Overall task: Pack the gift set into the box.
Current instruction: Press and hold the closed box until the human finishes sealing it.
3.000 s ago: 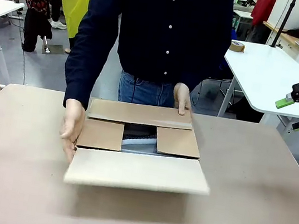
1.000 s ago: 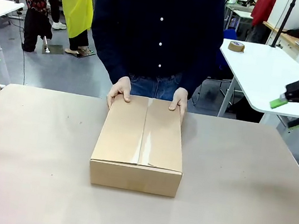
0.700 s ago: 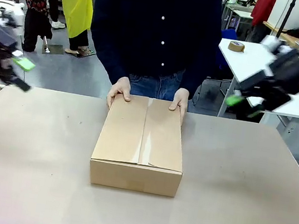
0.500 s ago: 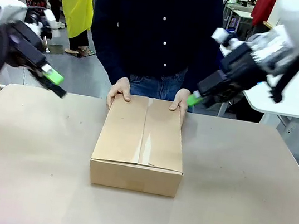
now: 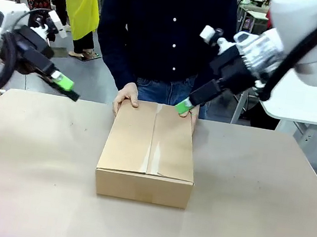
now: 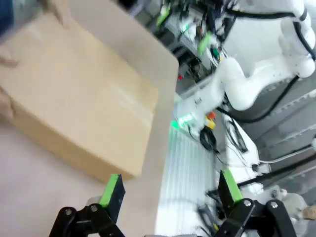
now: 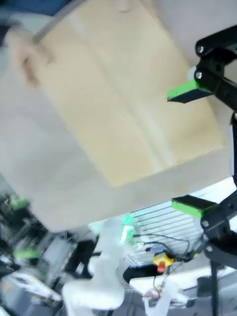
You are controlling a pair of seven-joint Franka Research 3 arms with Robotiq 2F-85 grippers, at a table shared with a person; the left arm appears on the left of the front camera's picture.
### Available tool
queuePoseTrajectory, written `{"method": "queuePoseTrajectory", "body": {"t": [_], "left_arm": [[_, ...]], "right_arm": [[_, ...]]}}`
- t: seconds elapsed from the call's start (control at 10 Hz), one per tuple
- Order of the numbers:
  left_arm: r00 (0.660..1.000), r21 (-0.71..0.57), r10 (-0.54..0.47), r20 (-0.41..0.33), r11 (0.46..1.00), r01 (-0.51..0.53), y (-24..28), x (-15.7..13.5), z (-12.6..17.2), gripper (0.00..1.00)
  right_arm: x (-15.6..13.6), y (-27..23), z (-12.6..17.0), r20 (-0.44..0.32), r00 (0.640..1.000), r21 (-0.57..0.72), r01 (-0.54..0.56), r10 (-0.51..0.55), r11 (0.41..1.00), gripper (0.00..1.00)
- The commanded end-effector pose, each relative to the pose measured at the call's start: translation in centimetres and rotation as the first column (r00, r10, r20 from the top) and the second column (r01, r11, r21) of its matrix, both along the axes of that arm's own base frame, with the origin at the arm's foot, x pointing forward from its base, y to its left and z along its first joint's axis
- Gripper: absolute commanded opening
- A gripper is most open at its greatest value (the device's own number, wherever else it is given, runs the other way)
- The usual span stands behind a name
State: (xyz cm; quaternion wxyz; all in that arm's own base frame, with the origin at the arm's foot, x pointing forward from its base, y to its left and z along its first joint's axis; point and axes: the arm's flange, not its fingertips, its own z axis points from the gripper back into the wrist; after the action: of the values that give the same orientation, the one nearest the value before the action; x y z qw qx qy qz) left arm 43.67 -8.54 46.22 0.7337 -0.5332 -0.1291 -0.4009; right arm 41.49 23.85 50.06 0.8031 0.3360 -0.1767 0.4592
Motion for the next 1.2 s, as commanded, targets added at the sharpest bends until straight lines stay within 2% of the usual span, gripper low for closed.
{"method": "queuePoseTrajectory", "body": {"t": [0.0,0.1,0.2,0.3,0.4,0.5,0.6,0.7,0.8,0.9,1.0,1.1], "left_arm": [[0.947,-0.291,0.017,0.32,0.953,0.081,-4.3,1.6,-5.0,1.0],[0.92,-0.365,0.054,0.388,0.926,0.099,-5.0,1.8,-7.1,1.0],[0.921,-0.42,0.068,0.383,0.901,0.109,-5.4,1.5,-8.6,1.0],[0.912,-0.454,0.094,0.399,0.884,0.107,-6.0,0.7,-9.7,1.0],[0.904,-0.414,0.069,0.421,0.902,0.124,-6.5,0.3,-10.0,1.0],[0.924,-0.39,0.14,0.357,0.921,0.012,-6.2,1.5,-8.7,1.0],[0.924,-0.39,0.14,0.357,0.921,0.012,-6.2,1.5,-8.7,1.0],[0.924,-0.39,0.14,0.357,0.921,0.012,-6.2,1.5,-8.7,1.0],[0.914,-0.412,0.127,0.386,0.91,0.048,-6.5,1.2,-10.1,1.0],[0.861,-0.423,0.17,0.479,0.904,0.057,-7.1,1.0,-11.1,1.0],[0.796,-0.449,0.209,0.568,0.89,0.087,-7.1,0.9,-11.8,1.0],[0.76,-0.424,0.162,0.629,0.891,0.161,-7.3,0.8,-12.9,1.0]], "right_arm": [[4.2,0.5,-5.2,0.399,0.82,0.44,-0.564,0.41,0.699,1.0],[4.6,-0.4,-7.3,0.507,0.789,0.537,-0.605,0.348,0.588,1.0],[4.2,-1.9,-8.5,0.565,0.77,0.541,-0.617,0.296,0.572,1.0],[3.8,-3.8,-9.0,0.568,0.771,0.576,-0.622,0.288,0.53,1.0],[3.1,-6.0,-9.6,0.454,0.81,0.569,-0.584,0.371,0.579,1.0],[4.0,0.4,-3.5,0.362,0.92,0.329,-0.277,0.15,0.903,1.0],[4.0,0.4,-3.5,0.362,0.92,0.329,-0.277,0.15,0.903,1.0],[3.9,-3.7,-5.6,0.435,0.881,0.426,-0.382,0.184,0.82,1.0],[5.1,-1.1,-5.9,0.491,0.77,0.307,-0.591,0.408,0.746,1.0],[5.8,-1.3,-7.8,0.502,0.76,0.269,-0.59,0.412,0.761,1.0],[5.8,-2.1,-9.4,0.498,0.779,0.275,-0.558,0.38,0.783,1.0],[5.5,-2.2,-10.5,0.484,0.796,0.248,-0.522,0.362,0.816,1.0]]}}
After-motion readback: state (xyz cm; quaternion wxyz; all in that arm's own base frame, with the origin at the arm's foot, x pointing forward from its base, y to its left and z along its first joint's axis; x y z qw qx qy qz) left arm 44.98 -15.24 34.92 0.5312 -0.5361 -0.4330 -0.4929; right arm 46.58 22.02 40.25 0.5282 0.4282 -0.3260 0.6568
